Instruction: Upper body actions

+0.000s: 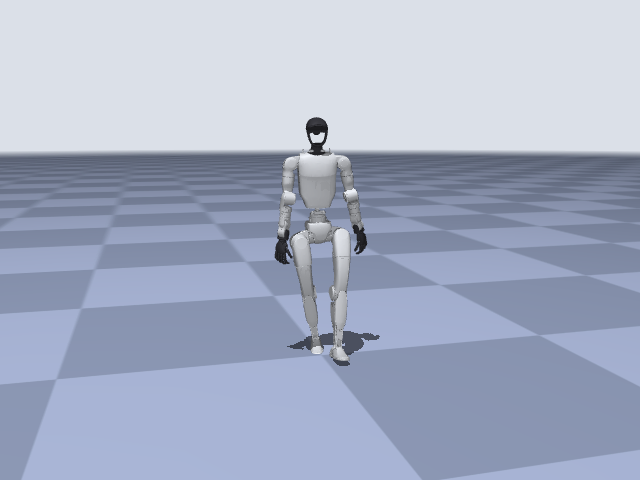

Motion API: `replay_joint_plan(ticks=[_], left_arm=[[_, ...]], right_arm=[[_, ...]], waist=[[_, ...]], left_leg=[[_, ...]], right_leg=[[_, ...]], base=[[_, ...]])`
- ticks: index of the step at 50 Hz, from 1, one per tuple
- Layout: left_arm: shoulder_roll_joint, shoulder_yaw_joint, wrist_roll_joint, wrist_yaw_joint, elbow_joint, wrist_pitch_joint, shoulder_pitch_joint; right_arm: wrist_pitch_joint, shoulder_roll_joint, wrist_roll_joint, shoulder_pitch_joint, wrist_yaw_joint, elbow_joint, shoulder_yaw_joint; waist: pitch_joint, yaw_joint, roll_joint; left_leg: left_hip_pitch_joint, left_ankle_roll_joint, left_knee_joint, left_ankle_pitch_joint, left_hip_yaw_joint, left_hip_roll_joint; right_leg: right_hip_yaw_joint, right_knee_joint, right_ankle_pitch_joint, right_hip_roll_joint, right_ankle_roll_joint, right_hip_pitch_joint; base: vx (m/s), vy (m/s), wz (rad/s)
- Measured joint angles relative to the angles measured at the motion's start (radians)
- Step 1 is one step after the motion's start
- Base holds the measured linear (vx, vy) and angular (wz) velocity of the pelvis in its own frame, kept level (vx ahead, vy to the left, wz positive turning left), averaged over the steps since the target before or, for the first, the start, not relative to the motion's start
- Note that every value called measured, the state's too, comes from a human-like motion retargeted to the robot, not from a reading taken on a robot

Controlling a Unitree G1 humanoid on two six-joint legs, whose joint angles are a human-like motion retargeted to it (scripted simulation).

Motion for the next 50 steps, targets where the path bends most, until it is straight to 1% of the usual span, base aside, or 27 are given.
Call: replay_joint_plan(ticks=[3,5,7,10,14,17,20,22,23,24,25,27,28,30,32,35,40,42,45,50], left_arm=[[-0.005,-0.011,0.022,0.015,0.004,0.01,0.001],[-0.009,-0.019,0.031,0.022,0.011,0.015,-0.007],[-0.014,-0.021,0.041,0.036,0.013,0.022,-0.011],[-0.02,-0.028,0.058,0.071,0.007,0.04,-0.011],[-0.022,-0.029,0.071,0.107,0.011,0.061,-0.001],[-0.028,-0.019,0.065,0.104,0.02,0.069,0.016],[-0.032,-0.012,0.05,0.109,0.028,0.084,0.031],[-0.034,-0.017,0.041,0.136,0.027,0.103,0.036],[-0.035,-0.021,0.039,0.152,0.025,0.11,0.043],[-0.036,-0.026,0.036,0.172,0.025,0.119,0.044],[-0.036,-0.031,0.032,0.195,0.025,0.13,0.041],[-0.043,-0.04,0.034,0.231,0.023,0.151,0.038],[-0.046,-0.044,0.039,0.244,0.021,0.16,0.03],[-0.052,-0.053,0.049,0.259,0.011,0.171,0.012],[-0.054,-0.068,0.052,0.269,-0.006,0.164,-0.007],[-0.055,-0.091,0.05,0.267,-0.044,0.123,-0.025],[-0.063,-0.088,0.042,0.171,-0.09,0.063,-0.046],[-0.062,-0.093,0.019,0.145,-0.092,0.062,-0.054],[-0.06,-0.106,-0.005,0.153,-0.088,0.06,-0.063],[-0.054,-0.139,0.007,0.162,-0.068,0.065,-0.07]], right_arm=[[0.016,-0.015,-0.036,0.017,0.057,-0.01,-0.005],[0.031,-0.026,-0.055,0.029,0.062,-0.007,-0.023],[0.038,-0.037,-0.052,0.047,0.04,0.006,-0.041],[0.035,-0.05,-0.016,0.076,0.011,0.039,-0.061],[0.076,-0.062,-0.011,0.122,0.069,0.039,-0.078],[0.114,-0.068,-0.04,0.139,0.104,0.039,-0.094],[0.126,-0.066,-0.044,0.146,0.092,0.039,-0.108],[0.118,-0.06,-0.03,0.146,0.084,0.039,-0.114],[0.112,-0.057,-0.025,0.149,0.081,0.039,-0.116],[0.107,-0.053,-0.018,0.148,0.081,0.036,-0.118],[0.102,-0.049,-0.011,0.145,0.082,0.033,-0.121],[0.102,-0.042,0.004,0.141,0.075,0.024,-0.121],[0.107,-0.039,0.013,0.134,0.071,0.021,-0.121],[0.113,-0.03,0.027,0.124,0.063,0.01,-0.124],[0.094,-0.021,0.044,0.12,0.051,-0.005,-0.123],[0.056,-0.014,0.063,0.111,0.036,-0.024,-0.101],[0.088,-0.004,-0.013,0.074,0.02,-0.05,-0.082],[0.085,-0.002,-0.027,0.063,0.011,-0.058,-0.072],[0.065,0.0,-0.028,0.061,0.004,-0.077,-0.07],[0.048,-0.01,0.03,0.064,0.002,-0.076,-0.076]], waist=[[0.012,-0.01,-0.004],[0.02,-0.039,0.0],[0.03,-0.048,0.006],[0.034,-0.03,-0.007],[0.017,-0.01,-0.023],[-0.008,-0.026,-0.023],[-0.029,-0.049,-0.02],[-0.034,-0.061,-0.014],[-0.04,-0.069,-0.007],[-0.041,-0.078,-0.002],[-0.04,-0.087,0.003],[-0.042,-0.106,0.012],[-0.042,-0.121,0.017],[-0.04,-0.139,0.029],[-0.035,-0.117,0.031],[-0.036,-0.081,0.028],[-0.027,-0.072,0.036],[-0.023,-0.071,0.037],[-0.023,-0.07,0.036],[-0.025,-0.071,0.032]], left_leg=[[-0.014,0.035,-0.012,-0.008,0.051,-0.004],[-0.021,0.05,-0.014,-0.033,0.055,-0.016],[-0.023,0.026,0.001,-0.037,0.03,-0.023],[-0.026,0.037,0.074,-0.026,0.02,-0.018],[-0.001,0.018,0.172,-0.034,-0.063,-0.02],[0.039,0.009,0.219,-0.064,-0.053,0.011],[0.099,0.005,0.235,-0.079,-0.026,0.048],[0.154,-0.021,0.218,-0.076,-0.026,0.07],[0.187,-0.055,0.192,-0.084,-0.027,0.082],[0.21,-0.053,0.169,-0.104,-0.005,0.101],[0.23,-0.033,0.147,-0.129,0.029,0.123],[0.26,0.022,0.086,-0.126,-0.082,0.057],[0.267,0.03,0.064,-0.11,-0.109,0.052],[0.271,0.028,0.037,-0.084,-0.021,0.09],[0.277,0.038,0.026,-0.083,-0.017,0.076],[0.289,0.059,0.011,-0.09,-0.038,0.055],[0.298,0.08,0.003,-0.094,-0.03,0.05],[0.303,0.088,-0.003,-0.095,-0.036,0.045],[0.31,0.102,-0.017,-0.101,-0.04,0.041],[0.296,0.12,-0.017,-0.123,-0.062,0.033]], right_leg=[[0.018,-0.035,0.016,-0.009,-0.009,-0.018],[-0.019,-0.052,0.03,-0.017,-0.011,-0.028],[-0.019,-0.059,0.044,-0.015,-0.018,-0.039],[-0.008,-0.057,0.064,-0.037,-0.024,-0.065],[-0.003,-0.057,0.083,-0.065,-0.026,-0.094],[-0.001,-0.056,0.093,-0.08,-0.019,-0.116],[0.0,-0.051,0.101,-0.088,-0.013,-0.136],[-0.003,-0.046,0.103,-0.084,-0.01,-0.143],[-0.004,-0.045,0.103,-0.078,-0.01,-0.147],[-0.007,-0.041,0.102,-0.072,-0.009,-0.149],[-0.011,-0.036,0.101,-0.067,-0.008,-0.151],[-0.024,-0.032,0.103,-0.066,0.0,-0.147],[-0.036,-0.027,0.103,-0.071,0.006,-0.146],[-0.055,-0.017,0.107,-0.074,0.014,-0.15],[-0.039,-0.006,0.115,-0.082,0.028,-0.157],[-0.021,0.001,0.118,-0.089,0.035,-0.162],[-0.011,0.025,0.119,-0.096,0.047,-0.171],[-0.009,0.037,0.12,-0.099,0.052,-0.174],[-0.02,0.062,0.114,-0.109,0.064,-0.183],[-0.037,0.159,0.118,-0.14,0.109,-0.233]], base=[[-0.43,0.01,0.24],[-0.46,0.05,0.75],[-0.32,0.07,0.45],[-0.25,0.05,0.05],[-0.23,0.04,-0.08],[-0.1,0.07,0.03],[-0.02,0.07,0.02],[-0.01,0.09,0.08],[0.0,0.12,0.17],[0.01,0.15,0.22],[0.03,0.14,0.21],[0.02,0.13,0.29],[-0.03,0.17,0.43],[-0.07,0.19,0.28],[-0.05,0.14,-0.31],[0.01,0.13,-0.31],[-0.02,0.15,-0.15],[-0.04,0.12,-0.13],[0.0,0.08,-0.06],[-0.02,0.1,0.05]])
